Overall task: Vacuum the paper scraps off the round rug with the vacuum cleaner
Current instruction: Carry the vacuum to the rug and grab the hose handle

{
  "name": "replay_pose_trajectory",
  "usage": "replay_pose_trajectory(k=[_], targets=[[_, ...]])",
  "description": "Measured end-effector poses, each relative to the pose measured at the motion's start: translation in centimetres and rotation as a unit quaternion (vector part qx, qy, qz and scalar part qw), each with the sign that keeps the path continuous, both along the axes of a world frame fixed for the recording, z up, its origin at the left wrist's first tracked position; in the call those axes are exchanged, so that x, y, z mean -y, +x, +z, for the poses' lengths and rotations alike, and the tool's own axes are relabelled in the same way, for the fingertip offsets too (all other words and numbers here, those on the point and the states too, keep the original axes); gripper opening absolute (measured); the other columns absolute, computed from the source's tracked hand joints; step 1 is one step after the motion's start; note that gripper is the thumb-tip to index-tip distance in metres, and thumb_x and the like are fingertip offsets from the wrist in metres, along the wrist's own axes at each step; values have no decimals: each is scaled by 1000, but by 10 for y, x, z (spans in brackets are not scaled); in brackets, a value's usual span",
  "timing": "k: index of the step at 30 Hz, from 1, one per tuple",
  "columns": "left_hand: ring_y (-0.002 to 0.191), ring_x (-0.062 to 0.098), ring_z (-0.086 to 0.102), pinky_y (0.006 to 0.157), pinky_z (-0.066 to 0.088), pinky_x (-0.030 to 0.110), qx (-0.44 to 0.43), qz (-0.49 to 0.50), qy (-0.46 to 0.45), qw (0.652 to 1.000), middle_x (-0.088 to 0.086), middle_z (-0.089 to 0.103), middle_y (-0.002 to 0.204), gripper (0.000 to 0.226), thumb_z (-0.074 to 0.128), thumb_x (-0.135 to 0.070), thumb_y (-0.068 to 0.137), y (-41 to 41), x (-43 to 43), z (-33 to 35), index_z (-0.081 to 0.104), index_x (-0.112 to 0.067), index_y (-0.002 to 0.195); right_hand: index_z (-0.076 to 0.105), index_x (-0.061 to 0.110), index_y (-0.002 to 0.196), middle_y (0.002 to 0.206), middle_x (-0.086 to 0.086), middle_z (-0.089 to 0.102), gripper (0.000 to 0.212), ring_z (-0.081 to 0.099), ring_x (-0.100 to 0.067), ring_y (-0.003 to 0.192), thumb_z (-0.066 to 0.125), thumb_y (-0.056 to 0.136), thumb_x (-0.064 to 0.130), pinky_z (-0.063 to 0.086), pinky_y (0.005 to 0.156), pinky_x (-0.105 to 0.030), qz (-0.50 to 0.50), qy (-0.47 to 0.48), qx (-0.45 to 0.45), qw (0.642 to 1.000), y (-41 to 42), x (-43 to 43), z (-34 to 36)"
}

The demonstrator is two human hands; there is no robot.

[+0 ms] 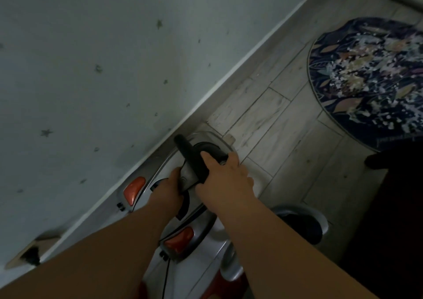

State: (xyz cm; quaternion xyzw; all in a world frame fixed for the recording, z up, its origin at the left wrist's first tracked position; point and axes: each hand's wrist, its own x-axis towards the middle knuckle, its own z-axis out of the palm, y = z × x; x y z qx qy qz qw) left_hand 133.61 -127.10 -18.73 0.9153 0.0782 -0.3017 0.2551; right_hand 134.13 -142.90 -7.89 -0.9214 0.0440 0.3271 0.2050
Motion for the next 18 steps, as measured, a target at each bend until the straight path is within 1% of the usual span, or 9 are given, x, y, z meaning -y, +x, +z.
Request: replay_pose_trajectory(k=[2,4,7,11,14,18], targets=[[94,24,62,74,49,32,1,-6,2,1000,10,61,114,70,53,-15,91,7,19,13,13,-27,148,7,47,156,153,-14,11,78,31,-36,130,55,94,44,31,103,-45,-2,2,-2,1000,4,21,13],[93,25,62,74,50,33,7,-21,5,1000,11,61,112,70,53,-13,90,16,39,24,14,-26,147,8,47,155,150,-13,13,79,33,-36,128,57,93,43,32,103,-45,-7,2,4,1000,10,42,27],[96,26,61,73,47,28,21,-46,5,999,12,60,114,70,52,-11,89,39,70,40,16,-24,148,11,47,155,147,-13,16,78,34,-36,126,57,92,43,32,105,-46,-20,-1,14,1000,26,74,42],[105,28,59,82,47,30,32,-74,4,997,13,59,122,74,54,-12,88,78,115,55,14,-22,150,17,45,153,143,-13,22,74,36,-36,122,57,91,41,37,107,-49,-44,-2,31,999,55,119,63],[109,27,58,88,46,31,48,-97,-1,994,12,58,125,73,54,-13,89,110,149,64,14,-21,150,19,45,152,144,-14,21,72,37,-37,123,57,91,40,38,106,-49,-59,-11,23,998,83,153,75],[110,26,58,89,42,28,71,-131,-12,989,11,59,126,70,53,-15,91,160,198,70,17,-20,150,17,47,152,144,-13,20,77,36,-38,124,59,89,40,39,106,-49,-87,-24,14,996,126,199,80]])
